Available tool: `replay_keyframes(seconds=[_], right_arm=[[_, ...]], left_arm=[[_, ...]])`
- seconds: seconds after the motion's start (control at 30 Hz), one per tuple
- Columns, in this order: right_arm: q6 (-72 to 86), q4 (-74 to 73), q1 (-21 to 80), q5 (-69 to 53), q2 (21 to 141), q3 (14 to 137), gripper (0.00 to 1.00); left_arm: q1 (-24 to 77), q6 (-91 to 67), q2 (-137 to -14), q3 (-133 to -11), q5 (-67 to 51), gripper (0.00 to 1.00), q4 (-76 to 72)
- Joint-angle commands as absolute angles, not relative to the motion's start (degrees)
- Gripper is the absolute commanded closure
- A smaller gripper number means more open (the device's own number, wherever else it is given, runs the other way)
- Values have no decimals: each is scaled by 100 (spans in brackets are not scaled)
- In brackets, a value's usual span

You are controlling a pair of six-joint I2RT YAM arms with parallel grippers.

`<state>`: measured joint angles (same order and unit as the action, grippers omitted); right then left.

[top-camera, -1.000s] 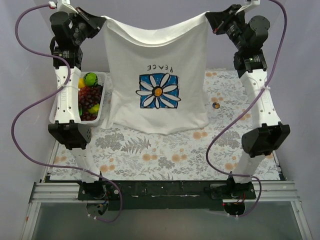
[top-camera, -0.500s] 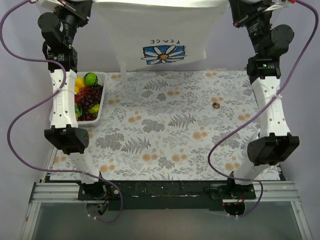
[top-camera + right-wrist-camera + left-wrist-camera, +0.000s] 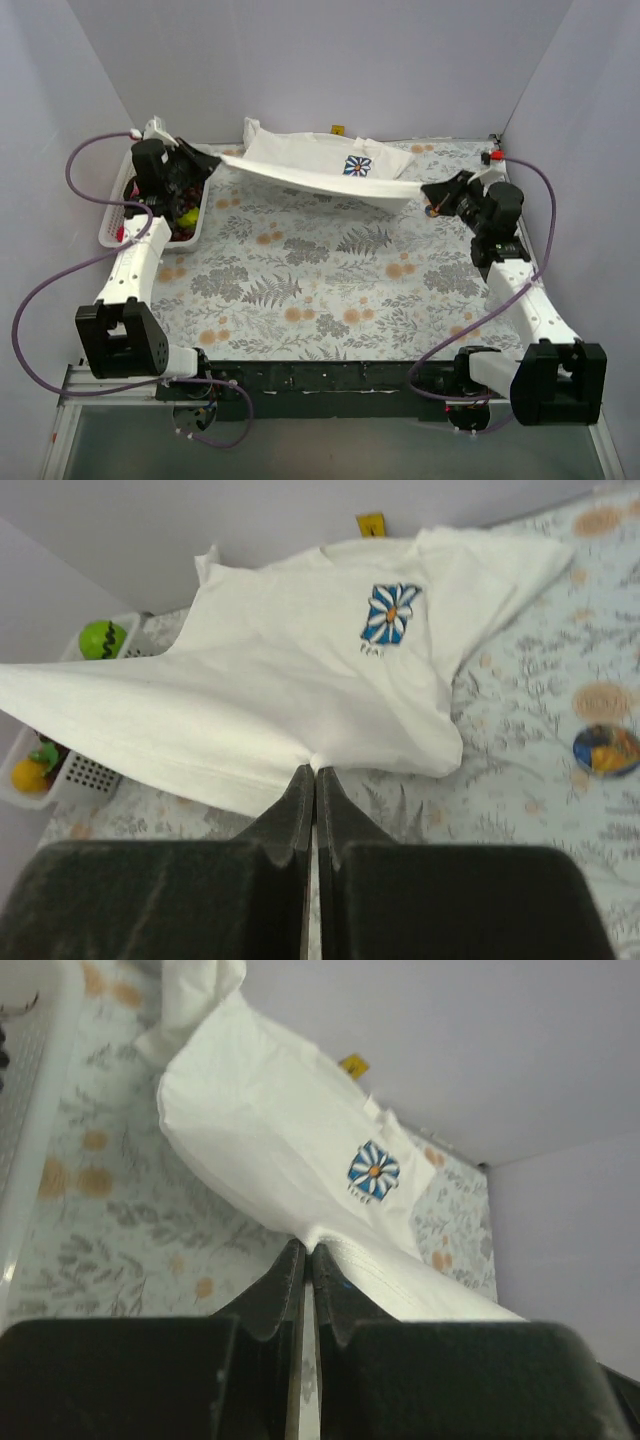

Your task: Pin the brooch onto the clothing

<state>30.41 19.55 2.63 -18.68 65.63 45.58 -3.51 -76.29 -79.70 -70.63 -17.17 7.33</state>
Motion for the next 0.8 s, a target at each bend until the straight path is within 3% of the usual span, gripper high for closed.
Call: replay_keyframes(seconds=[0.0,0.23,0.77], right_arm=[[2760,1250,237,-1705,5582,3870,99],[2874,-534,246,-1810,4756,3516,99],[2953,-3548,246,-1433,4298,3805,99]], left_arm=[[-308,-7594,-7015,-6112,-1889,100,1036],[-281,-7612,-6162,-5257,-1890,100,2038],[-193,-7989,-5344,-4281,-1960,100,3919]])
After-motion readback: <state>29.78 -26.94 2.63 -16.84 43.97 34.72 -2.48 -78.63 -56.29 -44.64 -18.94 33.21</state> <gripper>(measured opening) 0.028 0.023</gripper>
